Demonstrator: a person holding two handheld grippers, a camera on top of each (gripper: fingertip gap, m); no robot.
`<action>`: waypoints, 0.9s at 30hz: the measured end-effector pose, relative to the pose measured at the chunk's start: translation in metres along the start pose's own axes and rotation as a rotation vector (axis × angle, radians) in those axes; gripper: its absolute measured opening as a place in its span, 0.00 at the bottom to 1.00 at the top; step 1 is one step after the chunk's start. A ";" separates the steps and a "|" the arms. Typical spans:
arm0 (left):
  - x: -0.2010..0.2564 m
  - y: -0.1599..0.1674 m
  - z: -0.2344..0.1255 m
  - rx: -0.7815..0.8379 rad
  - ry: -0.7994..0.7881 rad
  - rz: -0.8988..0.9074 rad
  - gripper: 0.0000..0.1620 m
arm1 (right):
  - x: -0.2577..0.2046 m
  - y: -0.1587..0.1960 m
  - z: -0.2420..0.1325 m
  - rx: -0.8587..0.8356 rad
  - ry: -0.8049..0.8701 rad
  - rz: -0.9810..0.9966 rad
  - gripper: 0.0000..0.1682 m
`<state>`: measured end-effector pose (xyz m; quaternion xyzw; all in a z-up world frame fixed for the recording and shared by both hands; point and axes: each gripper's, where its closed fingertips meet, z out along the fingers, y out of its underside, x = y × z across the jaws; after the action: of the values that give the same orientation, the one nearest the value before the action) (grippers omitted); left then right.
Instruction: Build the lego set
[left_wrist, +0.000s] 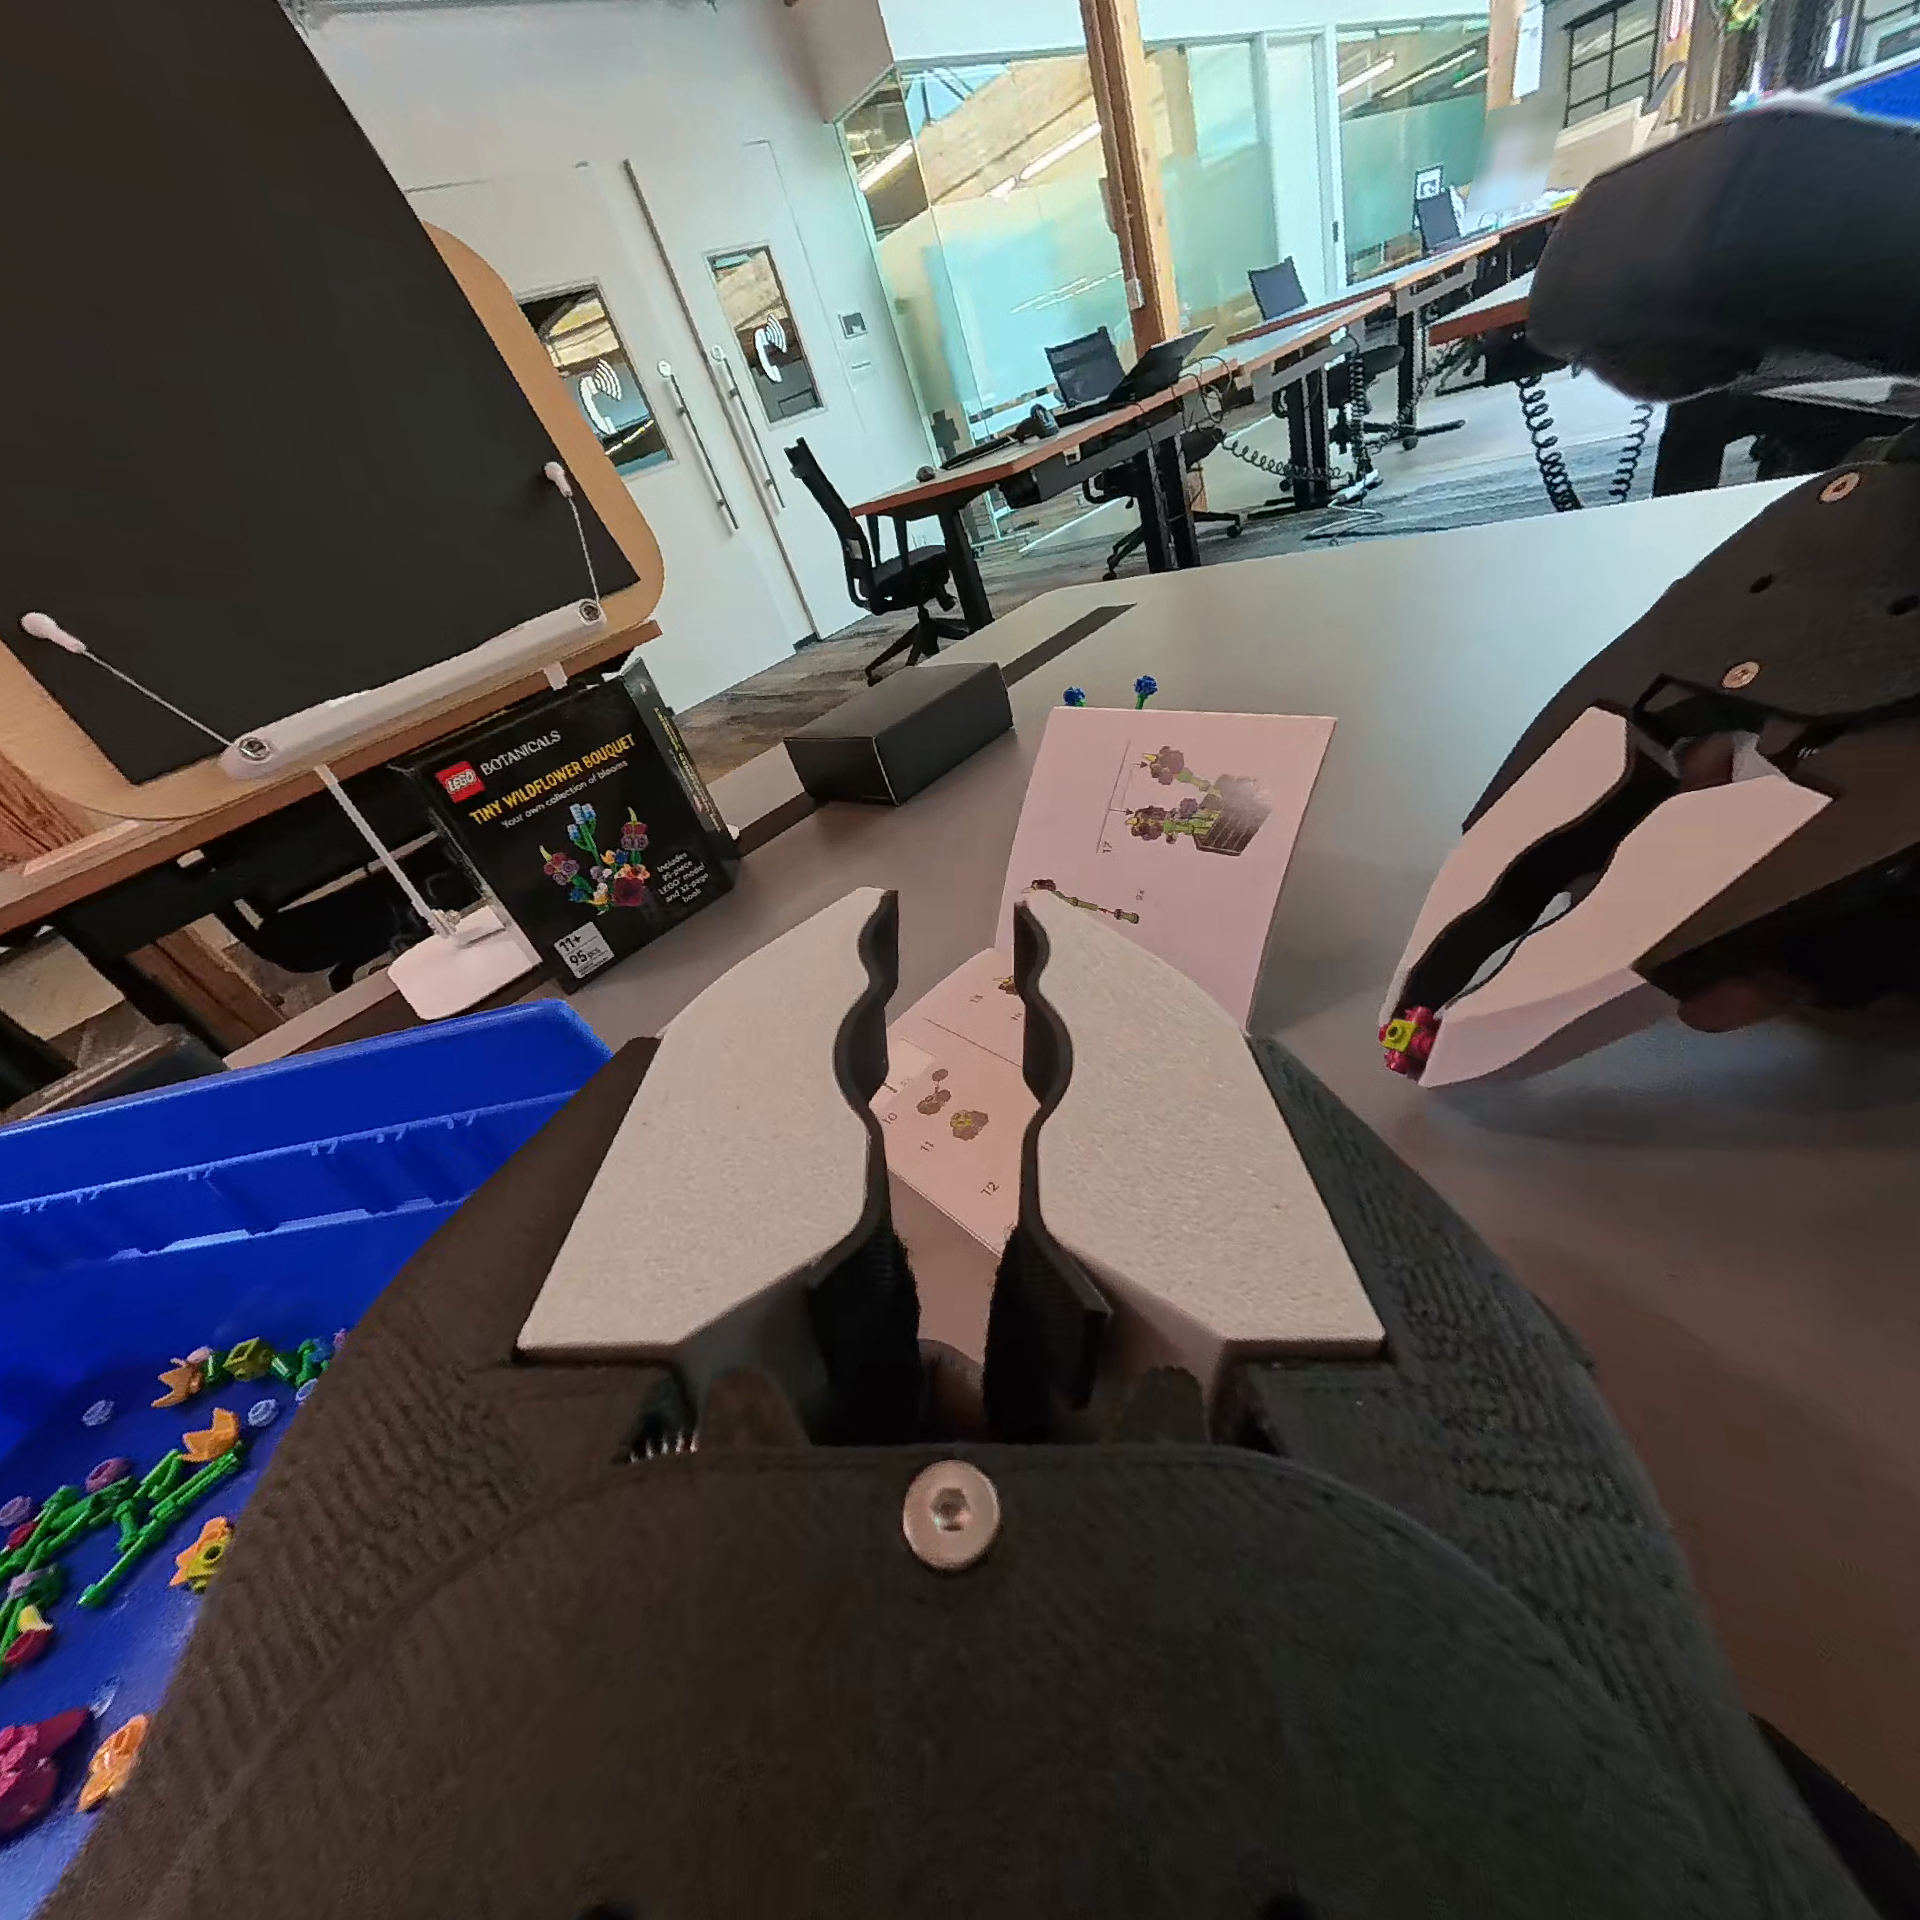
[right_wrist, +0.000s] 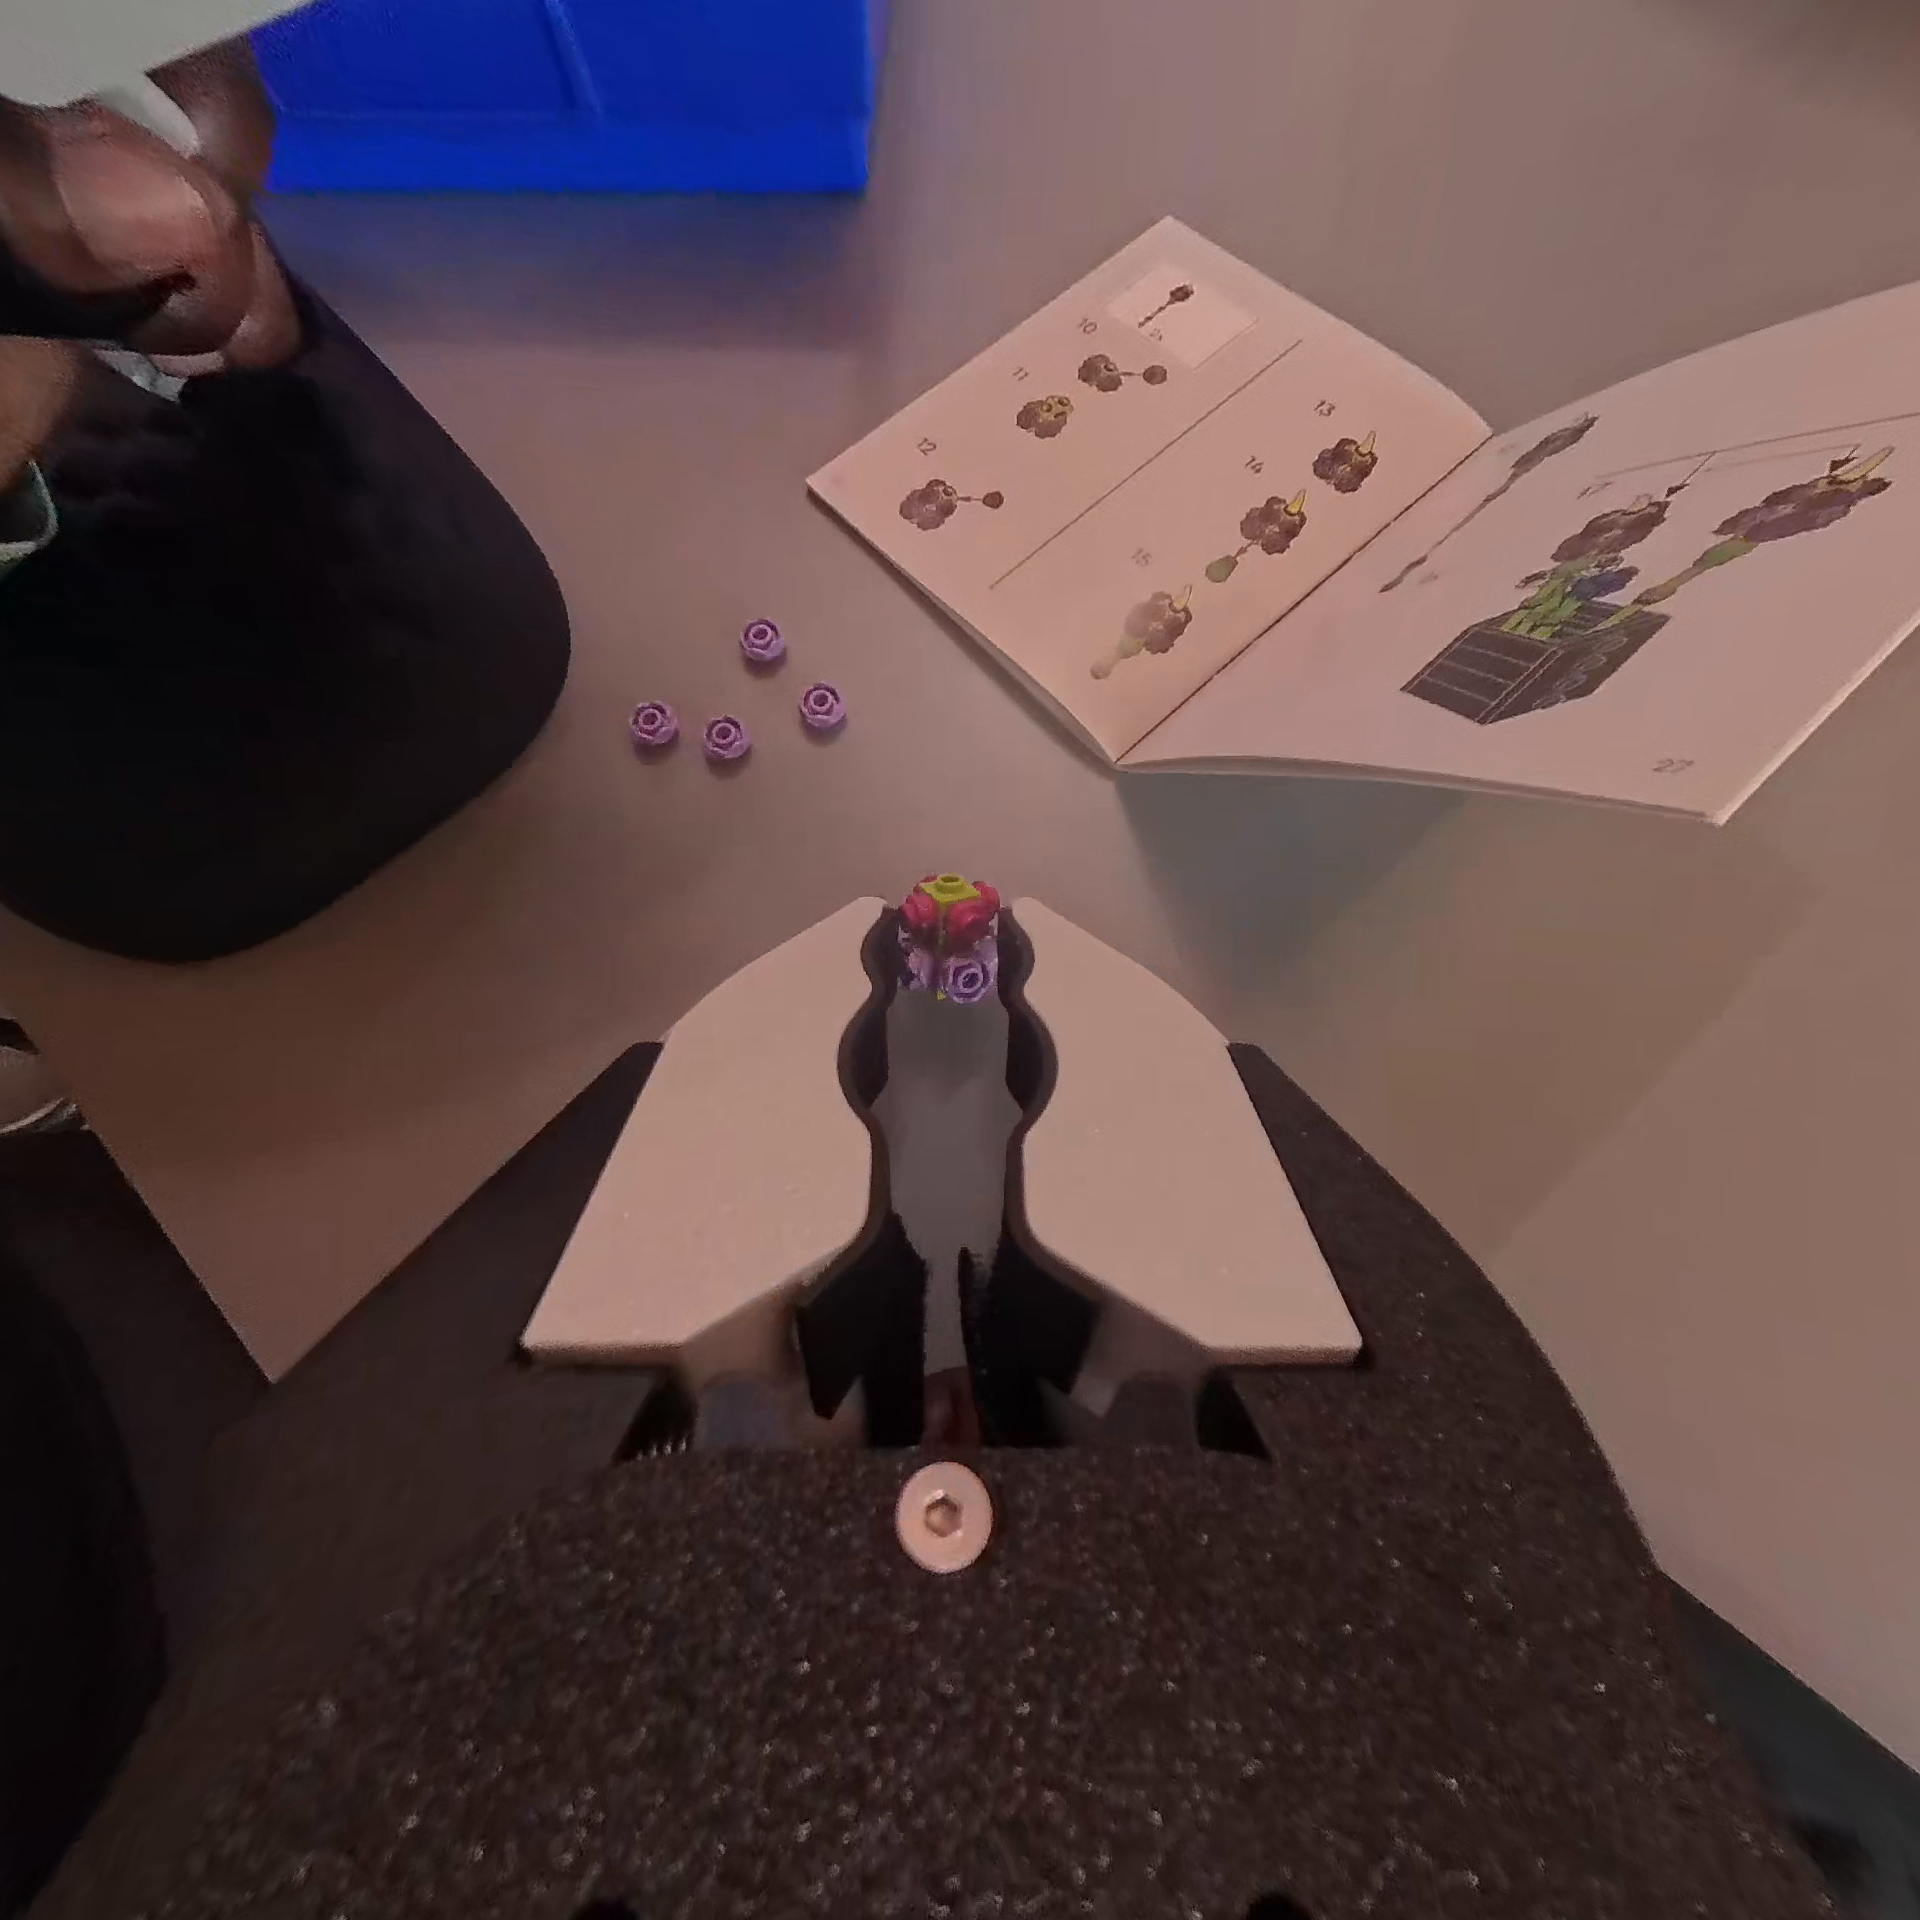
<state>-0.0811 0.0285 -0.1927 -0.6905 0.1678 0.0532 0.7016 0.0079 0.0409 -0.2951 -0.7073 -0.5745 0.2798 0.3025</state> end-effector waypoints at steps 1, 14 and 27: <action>-0.001 0.000 0.000 0.001 -0.001 -0.003 0.13 | 0.000 0.001 0.000 -0.005 0.001 0.002 0.12; -0.002 0.004 -0.002 -0.023 -0.002 -0.026 0.13 | -0.001 0.005 -0.006 -0.022 0.021 -0.011 0.18; -0.039 0.007 -0.056 -0.399 0.175 -0.227 0.31 | -0.002 -0.033 -0.055 0.394 -0.276 -0.091 0.30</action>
<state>-0.1285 -0.0204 -0.1870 -0.8319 0.1356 -0.0539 0.5355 0.0274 0.0388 -0.2341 -0.5631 -0.5759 0.4667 0.3654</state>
